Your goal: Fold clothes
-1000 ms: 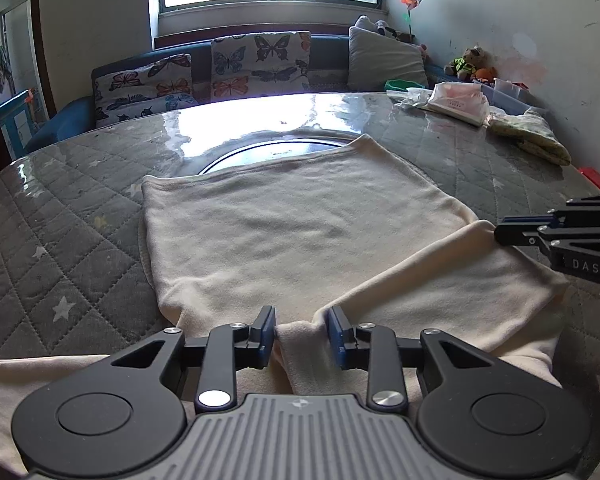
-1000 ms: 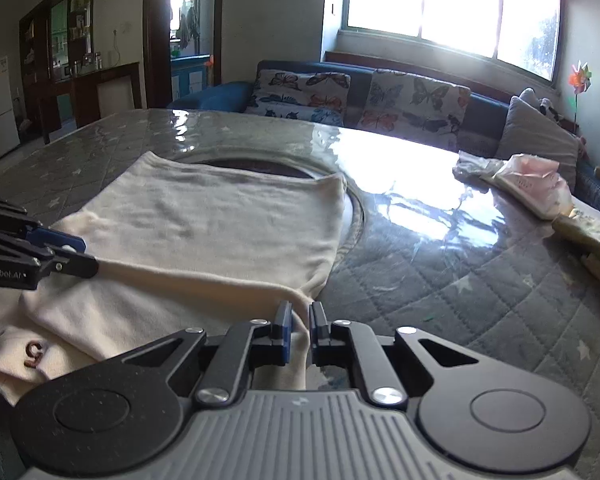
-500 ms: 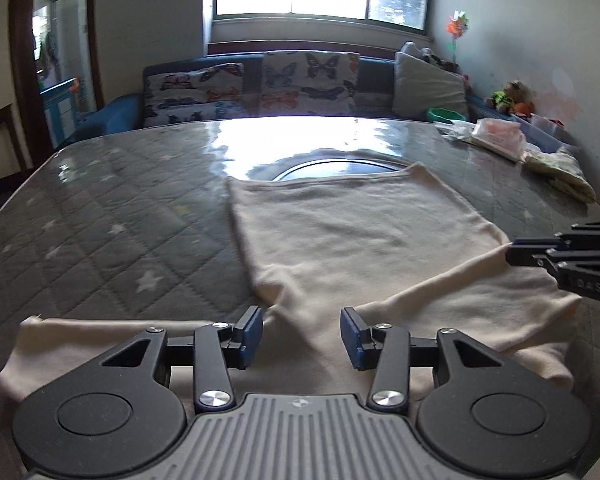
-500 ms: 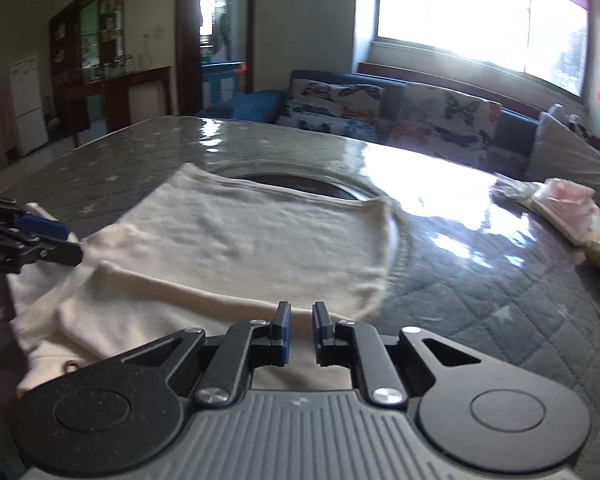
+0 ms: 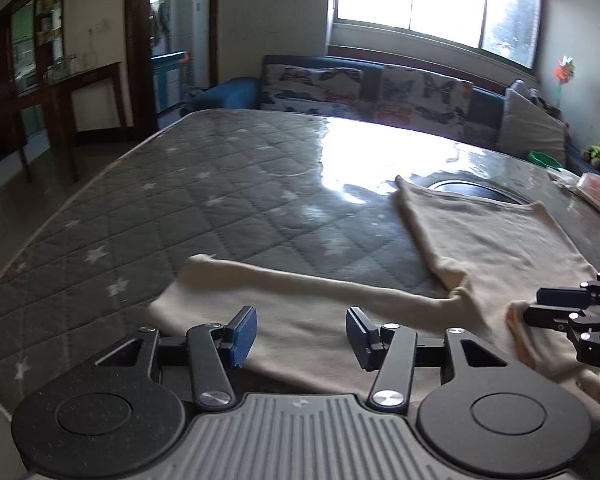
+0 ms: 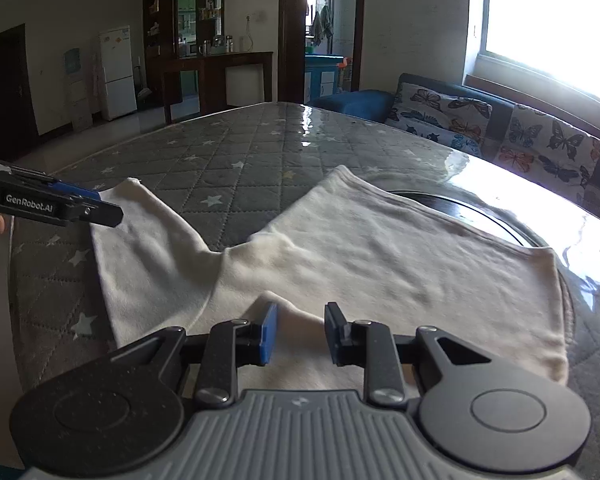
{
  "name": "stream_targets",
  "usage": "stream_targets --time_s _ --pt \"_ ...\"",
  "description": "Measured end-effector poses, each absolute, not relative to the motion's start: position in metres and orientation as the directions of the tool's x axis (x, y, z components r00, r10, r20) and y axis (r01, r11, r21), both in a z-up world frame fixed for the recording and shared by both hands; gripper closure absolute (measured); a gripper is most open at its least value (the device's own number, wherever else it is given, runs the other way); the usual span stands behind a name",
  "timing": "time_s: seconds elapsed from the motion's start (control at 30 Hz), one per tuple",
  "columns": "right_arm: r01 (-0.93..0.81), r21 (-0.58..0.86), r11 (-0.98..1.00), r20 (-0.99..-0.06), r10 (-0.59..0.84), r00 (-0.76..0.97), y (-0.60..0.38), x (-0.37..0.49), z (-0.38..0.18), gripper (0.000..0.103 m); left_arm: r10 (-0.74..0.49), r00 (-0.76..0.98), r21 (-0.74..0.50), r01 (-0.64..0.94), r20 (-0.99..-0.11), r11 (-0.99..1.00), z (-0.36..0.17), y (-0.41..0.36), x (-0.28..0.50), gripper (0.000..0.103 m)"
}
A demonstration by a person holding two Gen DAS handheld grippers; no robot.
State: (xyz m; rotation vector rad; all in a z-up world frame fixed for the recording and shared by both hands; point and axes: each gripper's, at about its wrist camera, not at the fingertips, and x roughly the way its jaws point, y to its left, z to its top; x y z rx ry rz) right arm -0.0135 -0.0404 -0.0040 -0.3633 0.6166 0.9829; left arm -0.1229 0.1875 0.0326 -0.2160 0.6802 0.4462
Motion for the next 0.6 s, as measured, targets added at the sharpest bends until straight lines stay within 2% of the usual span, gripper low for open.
stream_targets --time_s 0.27,0.6 --pt "-0.868 -0.016 0.496 -0.621 0.675 0.397 -0.052 -0.024 0.007 0.077 0.382 0.65 -0.053 -0.545 -0.657 0.836 0.027 0.214 -0.138 0.044" --pt "-0.9 -0.004 0.437 -0.671 0.666 0.326 -0.068 -0.046 0.002 0.077 0.438 0.597 -0.057 -0.631 -0.673 0.773 0.018 0.237 -0.142 0.043"
